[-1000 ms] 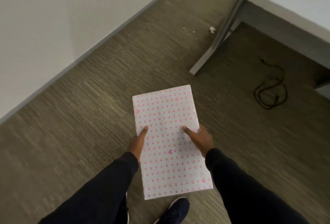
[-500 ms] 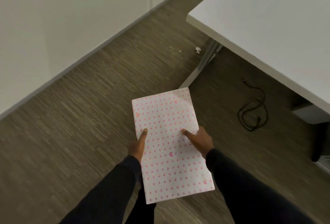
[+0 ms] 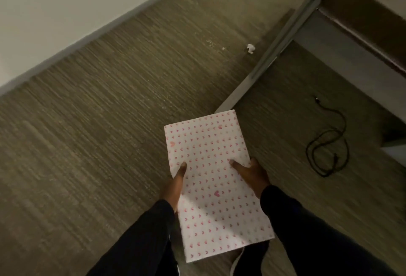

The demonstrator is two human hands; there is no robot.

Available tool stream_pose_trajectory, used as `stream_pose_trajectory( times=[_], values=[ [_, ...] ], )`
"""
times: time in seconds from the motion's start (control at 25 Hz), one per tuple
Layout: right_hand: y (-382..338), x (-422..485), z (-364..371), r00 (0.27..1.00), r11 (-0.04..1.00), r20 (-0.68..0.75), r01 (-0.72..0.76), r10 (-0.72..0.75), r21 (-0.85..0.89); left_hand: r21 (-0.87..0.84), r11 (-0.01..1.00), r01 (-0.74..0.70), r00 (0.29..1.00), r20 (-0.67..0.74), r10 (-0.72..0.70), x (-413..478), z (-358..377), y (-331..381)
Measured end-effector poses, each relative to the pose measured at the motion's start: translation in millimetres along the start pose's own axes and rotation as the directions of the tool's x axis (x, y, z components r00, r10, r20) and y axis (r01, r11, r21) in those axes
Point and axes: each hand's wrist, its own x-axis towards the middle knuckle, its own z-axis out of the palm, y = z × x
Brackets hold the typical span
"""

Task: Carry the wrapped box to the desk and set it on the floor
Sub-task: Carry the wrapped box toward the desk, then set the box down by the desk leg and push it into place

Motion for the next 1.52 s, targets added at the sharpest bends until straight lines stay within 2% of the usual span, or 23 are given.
stream_pose_trajectory(
  times=[0.16,0.32,0.64,0.88,1.12,1.36,1.52],
  values=[
    [33.6,100.0,-3.7,0.999,1.0,-0.053,-0.002,0.004,0.03,0.047,0.998,-0.04,0.999,0.004,0.04,95.5,45.8,-19.1],
    [68.1,188.3,-34.4,0.996,0.999,-0.088,-0.006,0.01,0.048,0.066,0.99,-0.126,0.989,0.088,0.12,179.8,103.5,-27.2],
    [105.1,314.5,-100.9,0.968,0.984,-0.246,0.093,-0.053,0.155,0.12,0.953,-0.279,0.95,0.178,0.255,287.6,207.1,-20.5],
    [94.0,375.0,-137.6,0.939,0.968,-0.304,0.209,-0.16,0.137,0.148,0.882,-0.448,0.886,0.203,0.416,331.9,254.6,10.5],
    [75.0,408.3,-177.7,0.907,0.952,-0.366,0.273,-0.208,0.135,0.134,0.87,-0.474,0.824,0.416,0.385,345.5,284.8,37.0],
    [82.9,426.9,-209.4,0.912,0.97,-0.38,0.212,-0.153,0.118,0.196,0.819,-0.539,0.741,0.572,0.35,349.9,308.1,38.8],
    [103.1,436.6,-217.7,0.902,0.98,-0.405,0.189,-0.151,0.056,0.271,0.767,-0.582,0.732,0.586,0.349,352.0,318.8,23.3]
  ],
)
